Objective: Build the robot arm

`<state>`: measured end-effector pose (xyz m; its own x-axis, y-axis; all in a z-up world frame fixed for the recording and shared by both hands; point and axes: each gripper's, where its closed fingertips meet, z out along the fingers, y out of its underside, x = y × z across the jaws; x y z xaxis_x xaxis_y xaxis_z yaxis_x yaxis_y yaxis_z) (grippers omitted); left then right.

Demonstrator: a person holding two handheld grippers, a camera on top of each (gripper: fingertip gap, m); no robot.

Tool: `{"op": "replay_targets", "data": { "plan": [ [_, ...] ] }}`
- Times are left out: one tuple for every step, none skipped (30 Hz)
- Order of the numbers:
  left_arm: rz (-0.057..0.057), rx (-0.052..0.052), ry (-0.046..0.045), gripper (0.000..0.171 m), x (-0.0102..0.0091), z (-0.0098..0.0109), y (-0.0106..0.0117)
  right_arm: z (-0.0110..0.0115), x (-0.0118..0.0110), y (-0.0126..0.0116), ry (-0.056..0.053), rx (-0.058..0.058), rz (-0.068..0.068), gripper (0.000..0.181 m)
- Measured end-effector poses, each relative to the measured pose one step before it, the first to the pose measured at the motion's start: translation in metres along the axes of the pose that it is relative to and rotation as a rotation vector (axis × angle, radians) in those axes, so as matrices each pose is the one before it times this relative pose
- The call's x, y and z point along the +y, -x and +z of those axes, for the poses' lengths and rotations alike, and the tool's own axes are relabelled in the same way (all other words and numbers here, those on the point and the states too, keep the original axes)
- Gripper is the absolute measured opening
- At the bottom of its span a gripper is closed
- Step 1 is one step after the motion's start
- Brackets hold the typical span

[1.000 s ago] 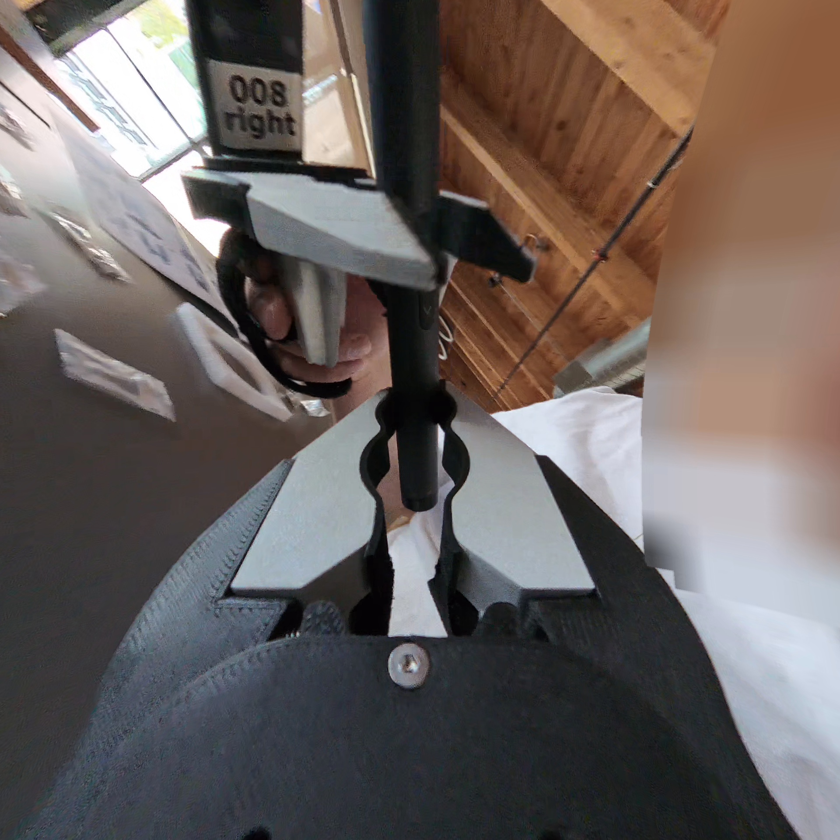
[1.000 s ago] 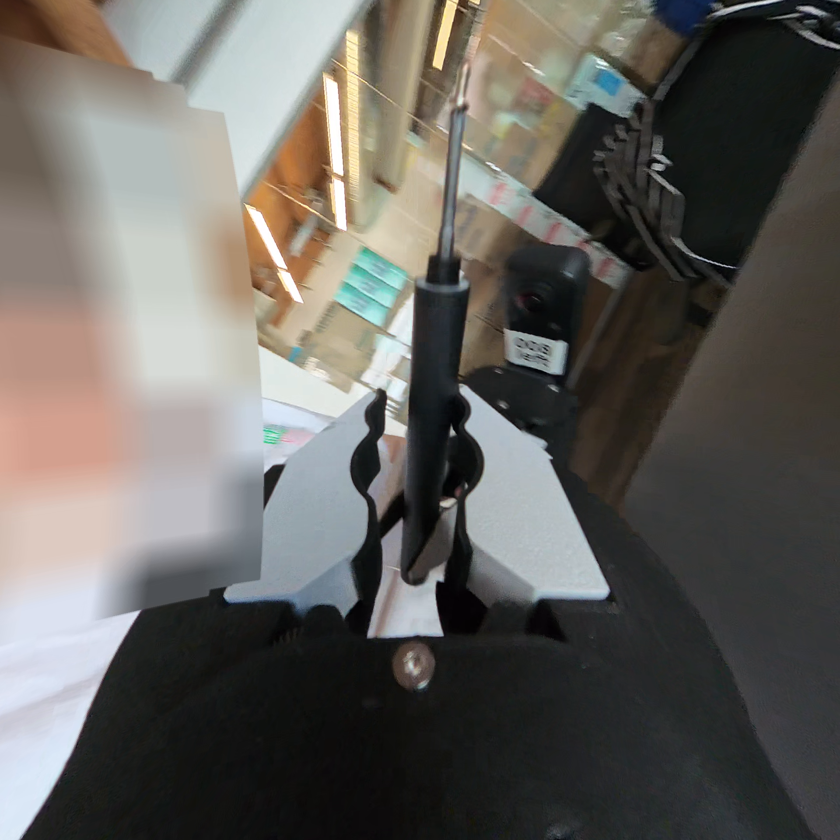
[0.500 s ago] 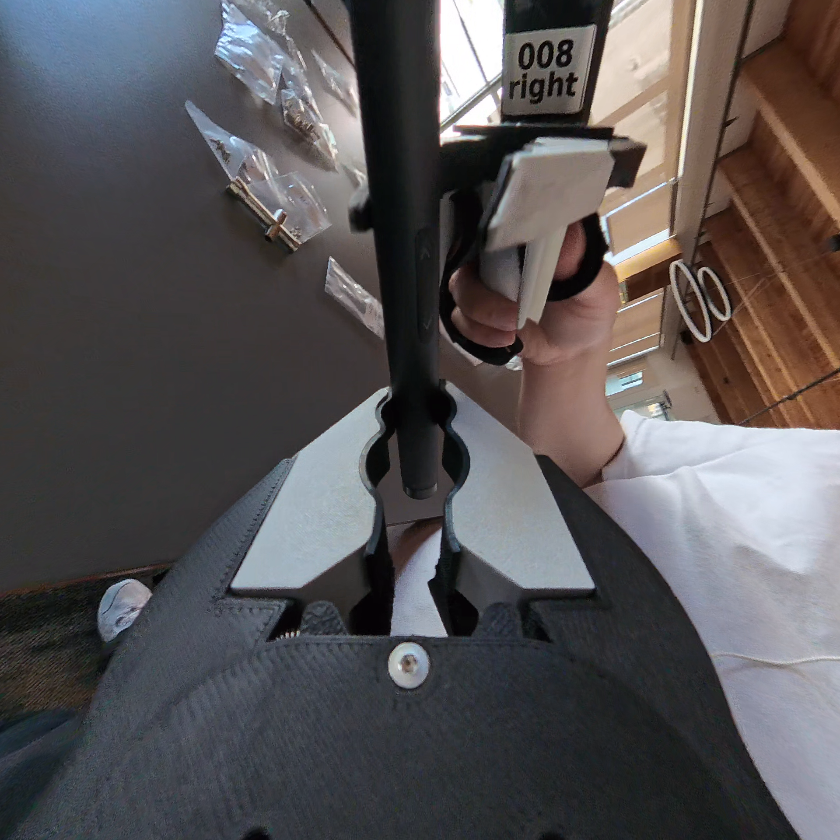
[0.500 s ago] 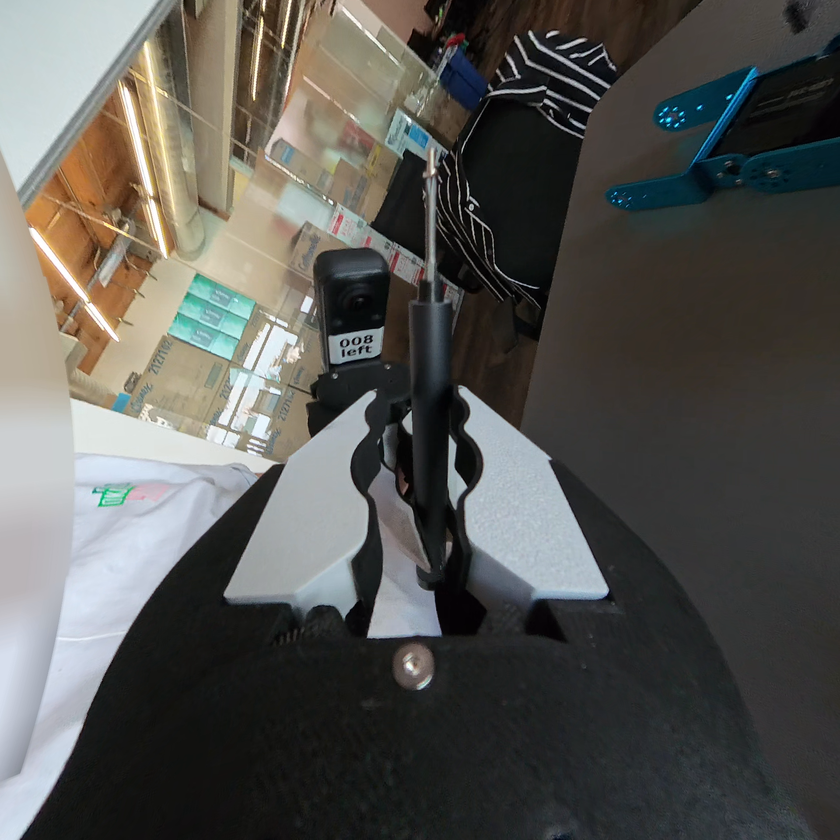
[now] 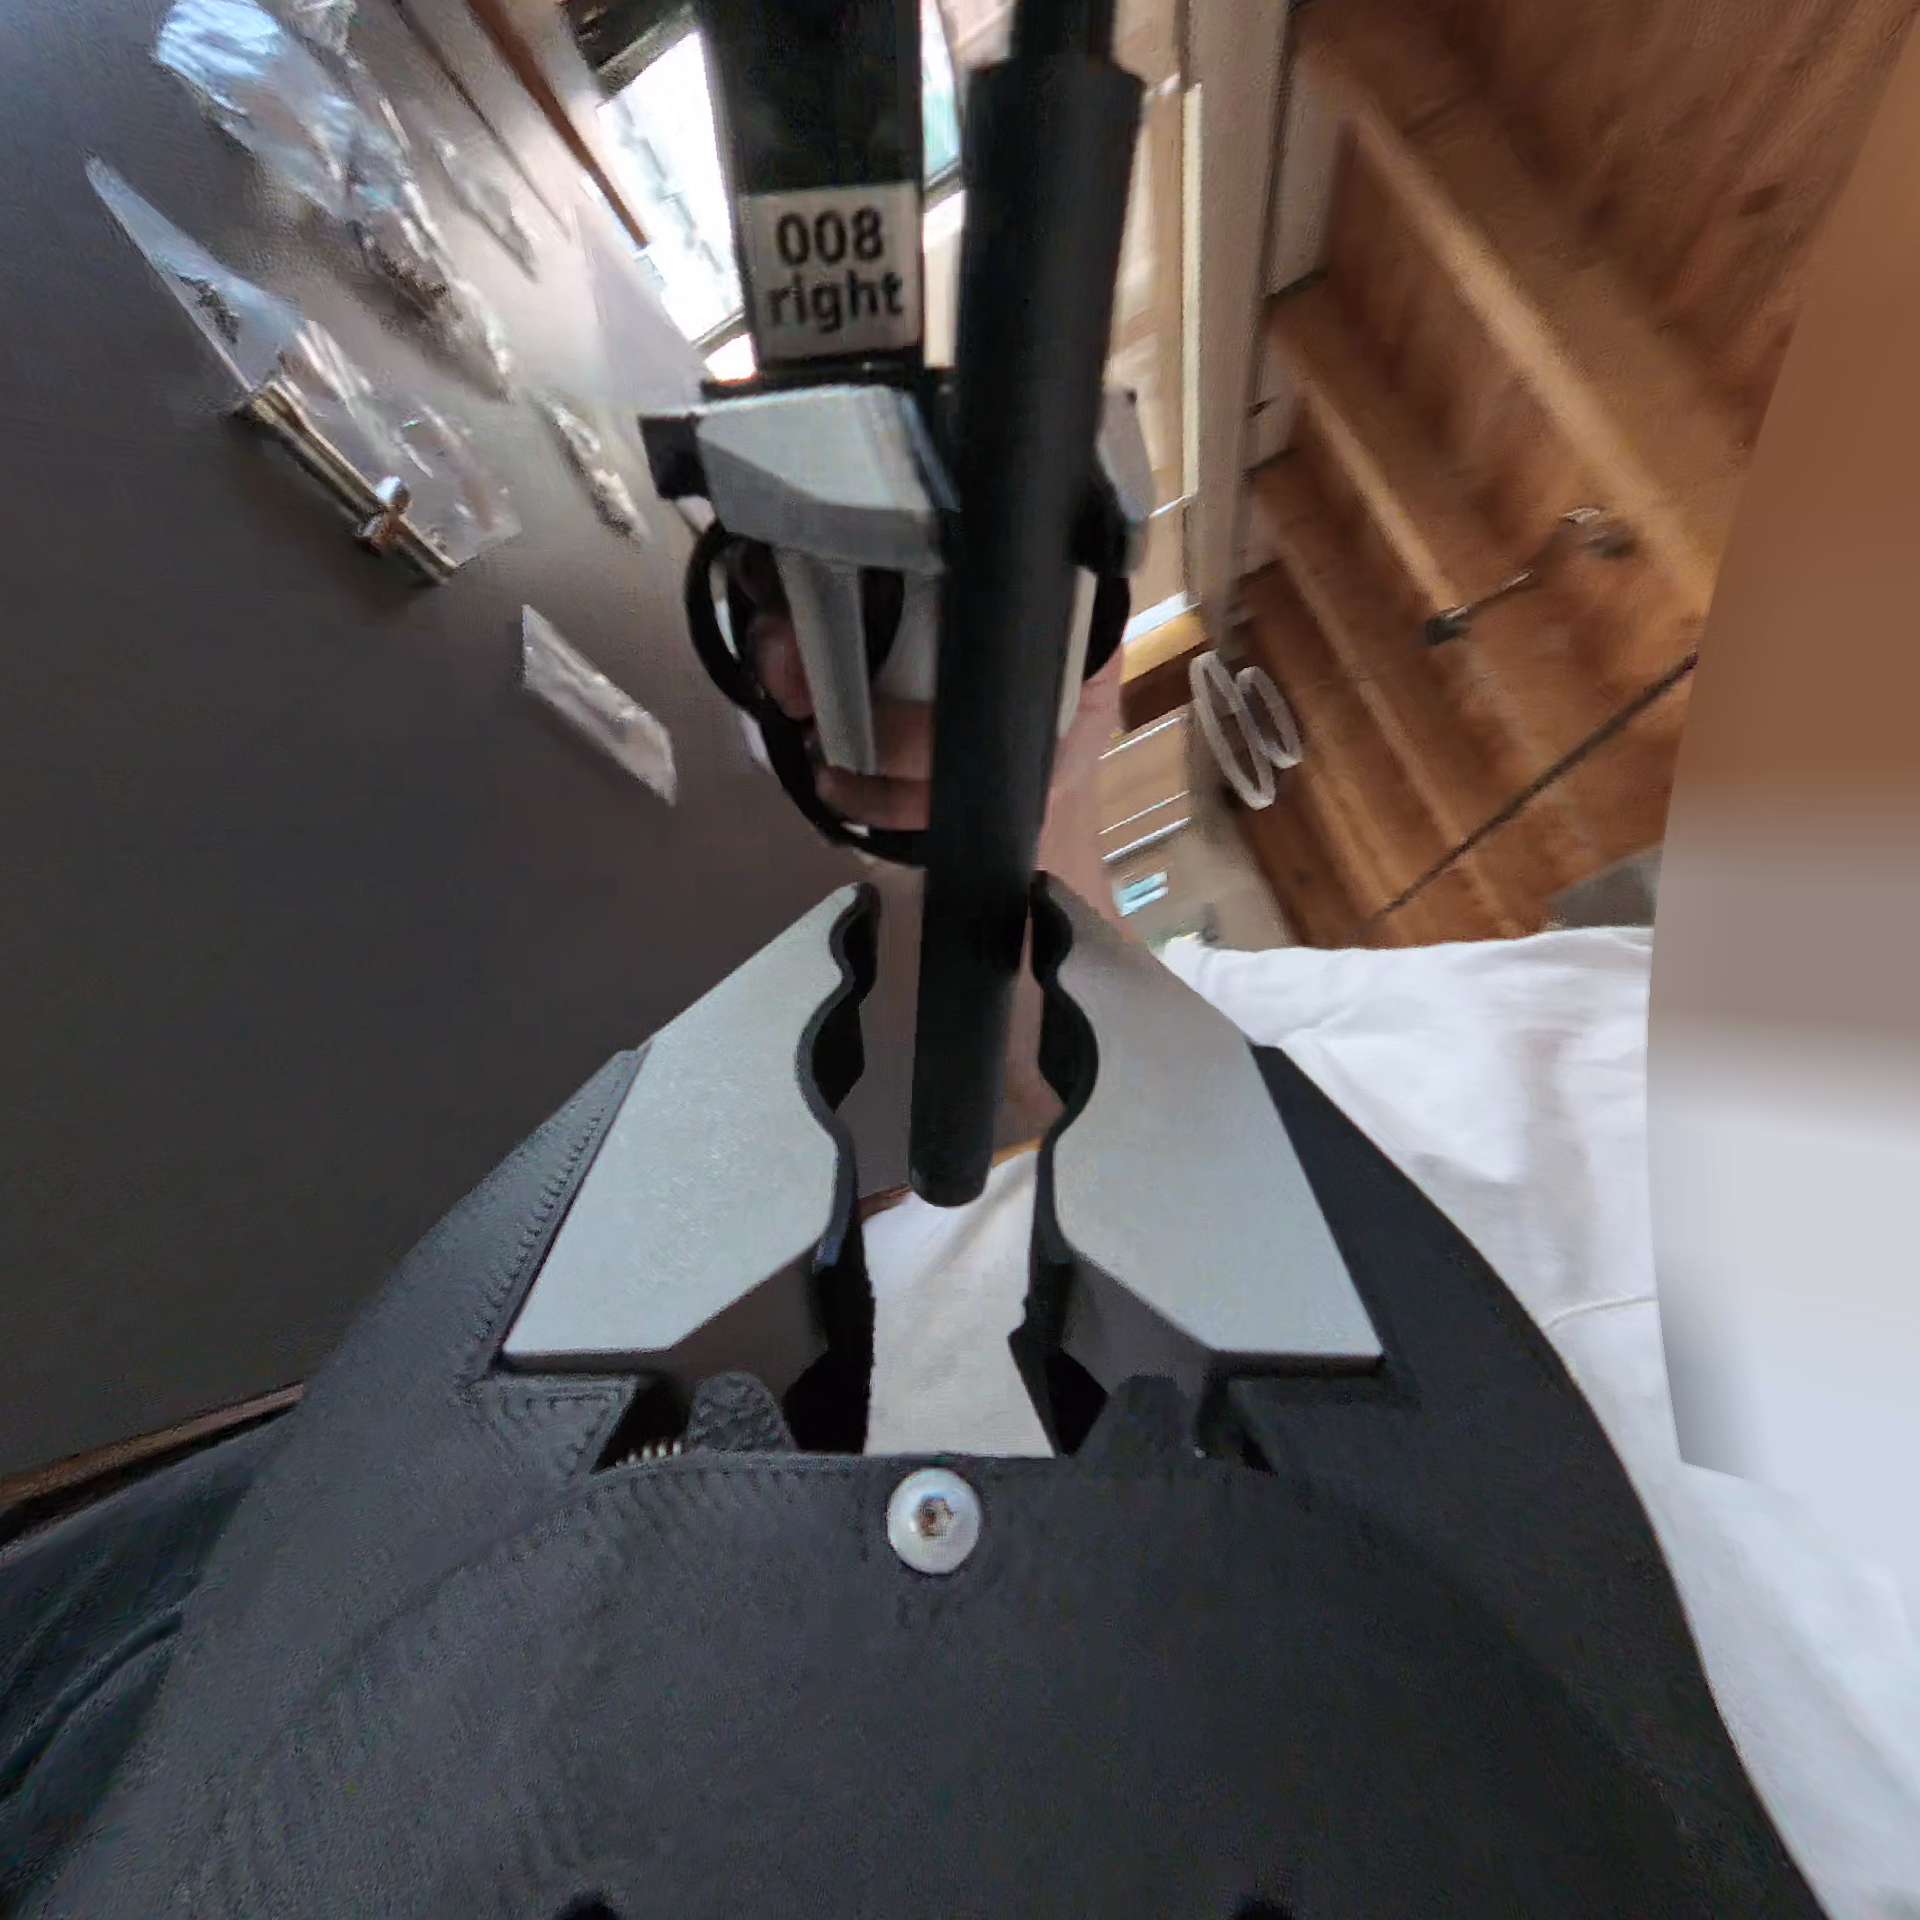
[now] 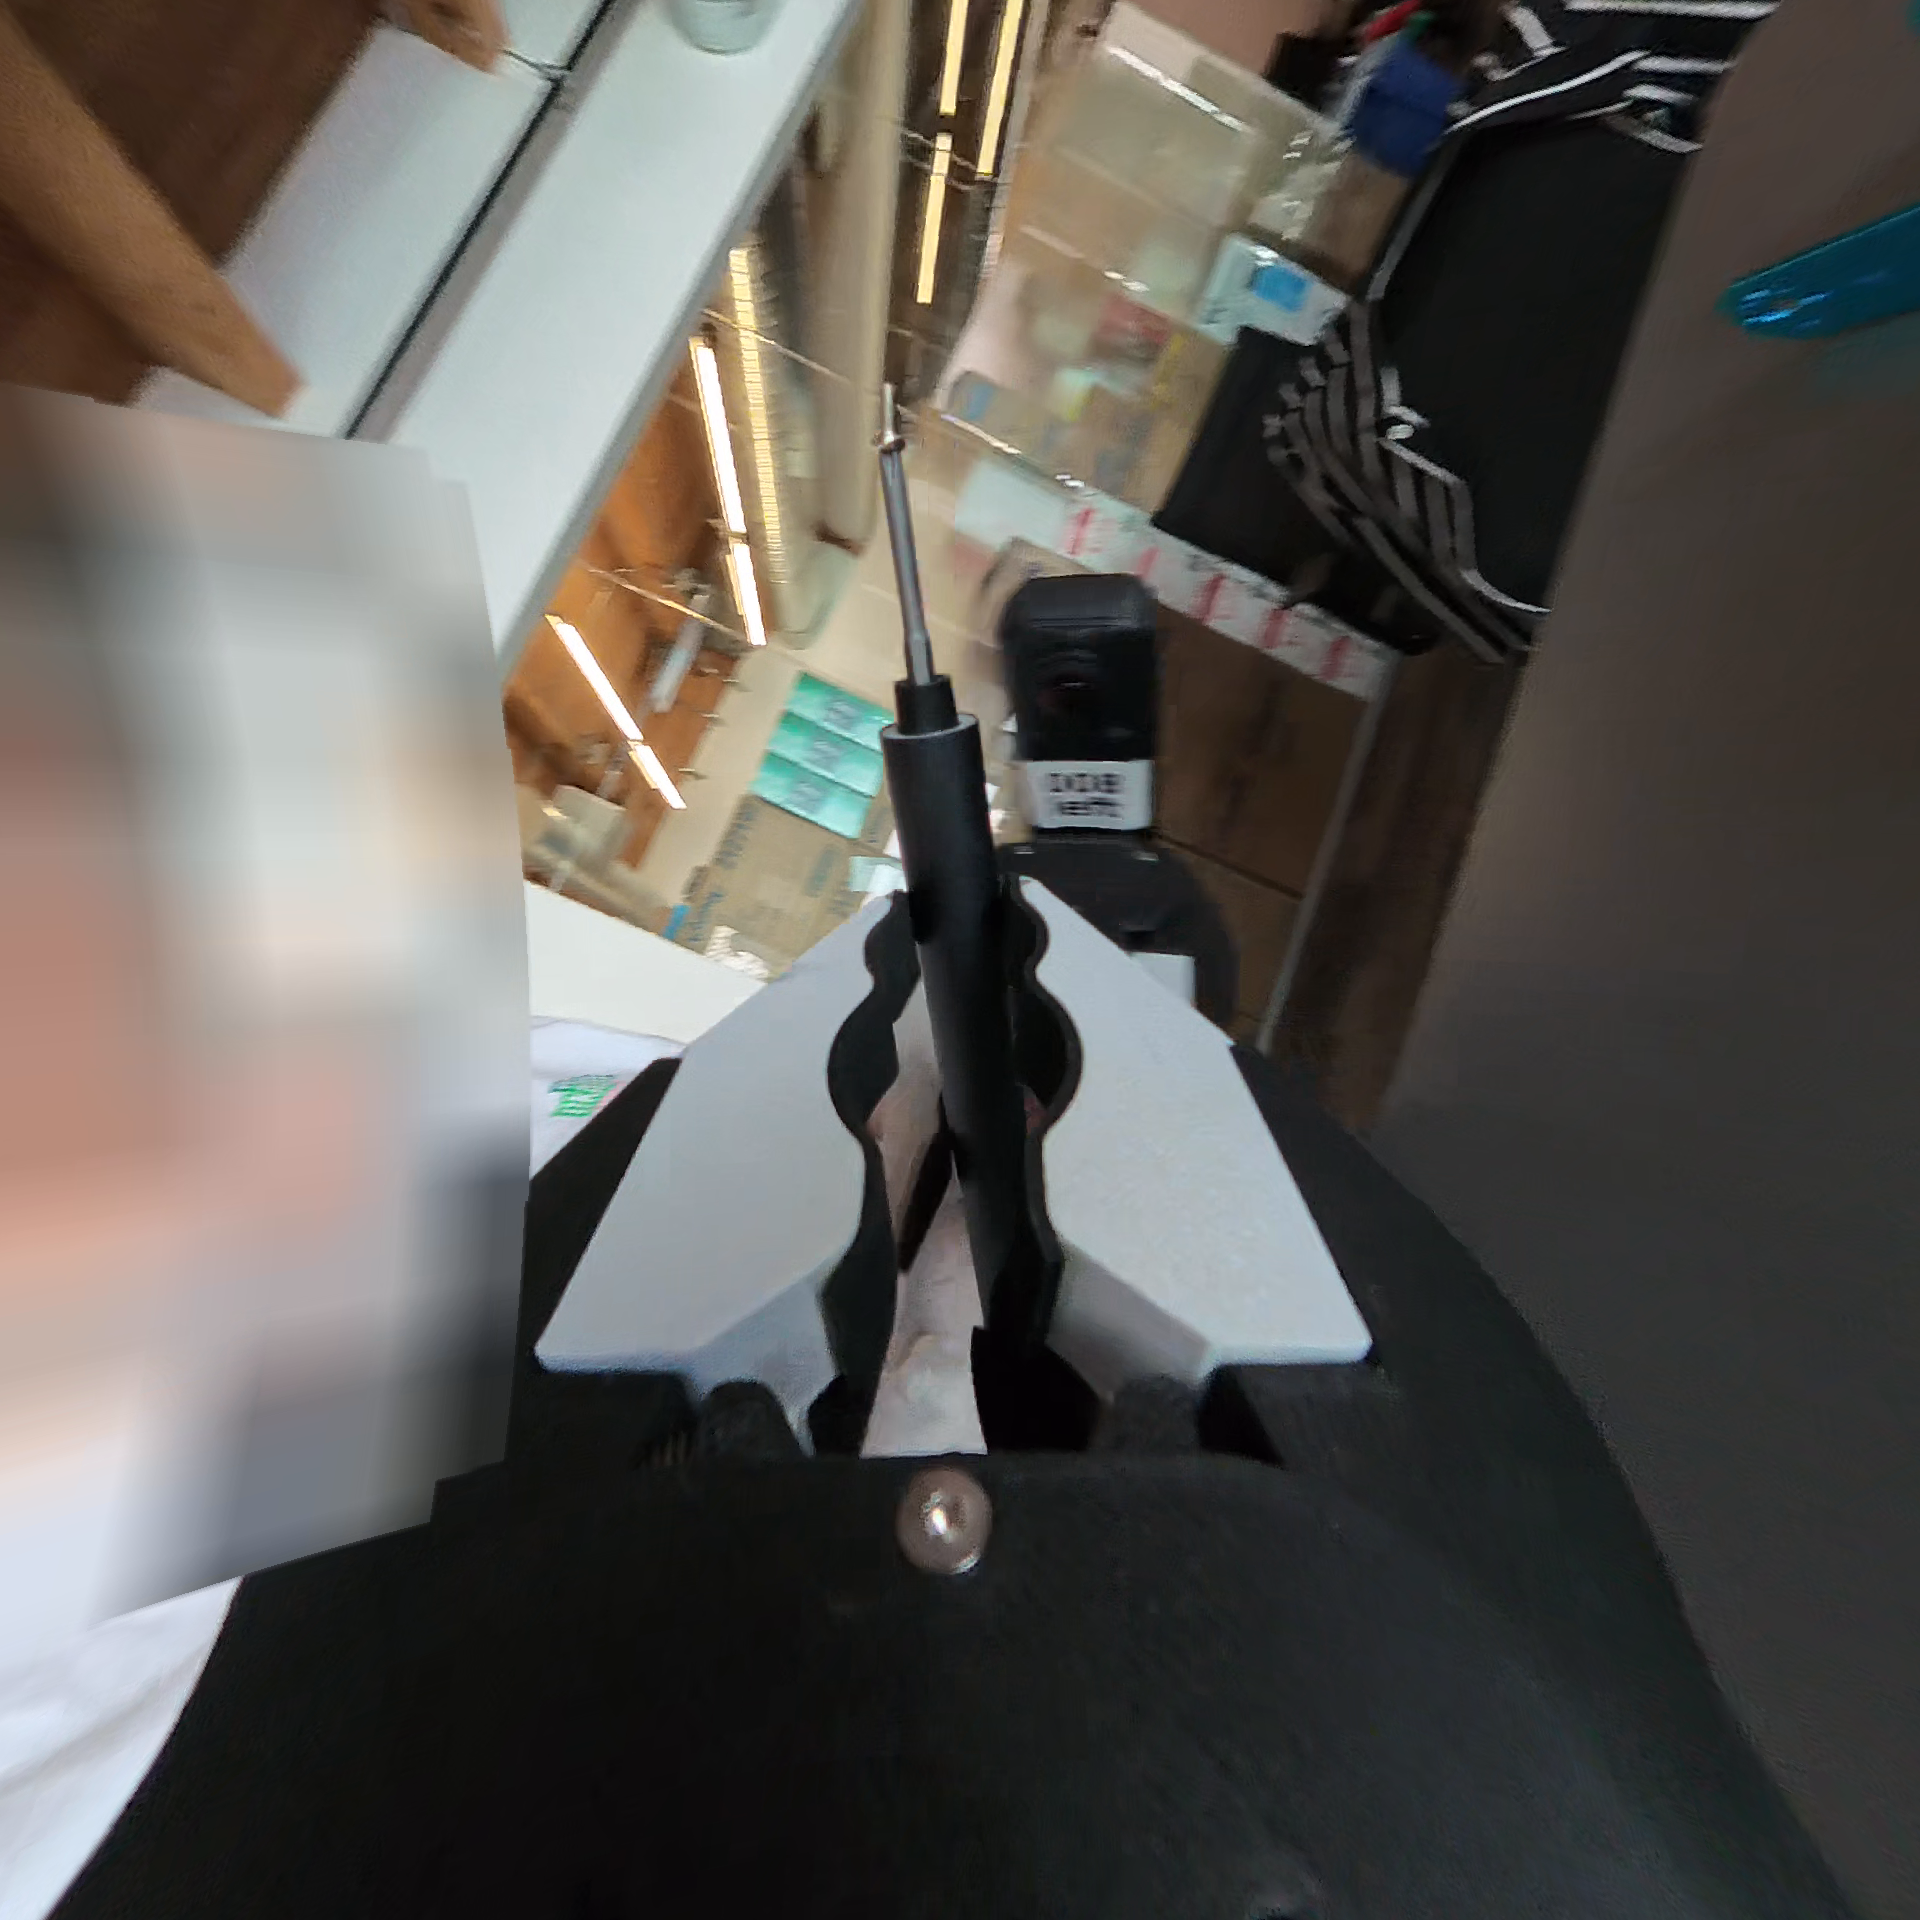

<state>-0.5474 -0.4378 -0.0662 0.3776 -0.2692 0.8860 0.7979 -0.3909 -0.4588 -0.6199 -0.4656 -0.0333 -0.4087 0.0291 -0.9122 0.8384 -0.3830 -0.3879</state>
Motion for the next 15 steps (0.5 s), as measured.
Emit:
{"op": "replay_targets", "data": {
  "plan": [
    [-0.0255,0.0694,-0.04164,0.037,-0.00526,-0.00335,-0.00274,0.00068,-0.00047,0.00296,-0.0075,-0.0329,0.0201,0.016],
    [-0.0148,0.0906,-0.04217,0.038,-0.0046,-0.00314,-0.00751,0.00073,-0.00048,0.00182,-0.0072,-0.0249,0.0143,0.017],
    [-0.0227,0.0719,-0.02711,0.038,-0.00277,-0.0024,-0.00588,0.00074,-0.00002,0.00199,-0.004,-0.0259,0.0126,0.017],
    [-0.0103,0.0644,-0.01689,0.037,-0.00098,-0.00122,-0.00642,0.00072,0.00011,0.0018,-0.0029,-0.0229,0.0149,0.016],
    [-0.001,0.035,0.00572,0.031,0.00226,-0.00004,-0.00338,0.00027,-0.00057,0.00058,-0.0058,-0.0137,0.0121,0.016],
    [0.0034,-0.0015,0.01719,0.031,0.00372,0.00087,0.00113,-0.00017,-0.00153,0.00022,-0.0091,-0.0109,0.0091,0.016],
    [0.0087,-0.0158,0.01897,0.03,0.00372,0.00136,0.00244,-0.0007,-0.00238,-0.00105,-0.0113,-0.0041,0.0074,0.016],
    [0.0066,-0.0115,0.01046,0.03,0.00219,0.00132,0.00171,-0.00083,-0.00222,-0.00286,-0.0084,0.0091,-0.0003,0.016],
    [-0.0031,0.0003,-0.00289,0.03,-0.00025,0.00088,0.00056,-0.00083,-0.00132,-0.00416,-0.0017,0.0169,-0.0028,0.016],
    [-0.0122,-0.0033,-0.0117,0.027,-0.0018,-0.00033,0.00228,-0.0006,-0.0013,-0.00313,-0.0011,0.0094,-0.0001,0.016],
    [-0.0136,-0.0087,-0.01061,0.017,-0.00166,-0.00124,0.0041,-0.00021,-0.0019,-0.00195,-0.0062,0.0003,0.0059,0.016],
    [-0.0224,-0.011,-0.01517,0.018,-0.00223,-0.00095,0.00445,-0.00068,-0.00192,-0.00398,-0.0054,0.0139,0.0061,0.016],
    [-0.0187,-0.0068,-0.01146,0.017,-0.00179,-0.00112,0.00262,-0.00156,-0.00222,-0.00691,-0.0044,0.0336,0.0013,0.016],
    [-0.0194,-0.0186,-0.0153,0.016,-0.00229,-0.00137,0.00331,-0.00184,-0.0019,-0.00676,-0.0001,0.0345,-0.0022,0.016],
    [-0.0103,-0.0352,-0.01393,0.016,-0.00175,-0.00194,0.00542,-0.00114,0.00007,-0.00461,0.0104,0.0231,-0.0029,0.017]
  ]
}}
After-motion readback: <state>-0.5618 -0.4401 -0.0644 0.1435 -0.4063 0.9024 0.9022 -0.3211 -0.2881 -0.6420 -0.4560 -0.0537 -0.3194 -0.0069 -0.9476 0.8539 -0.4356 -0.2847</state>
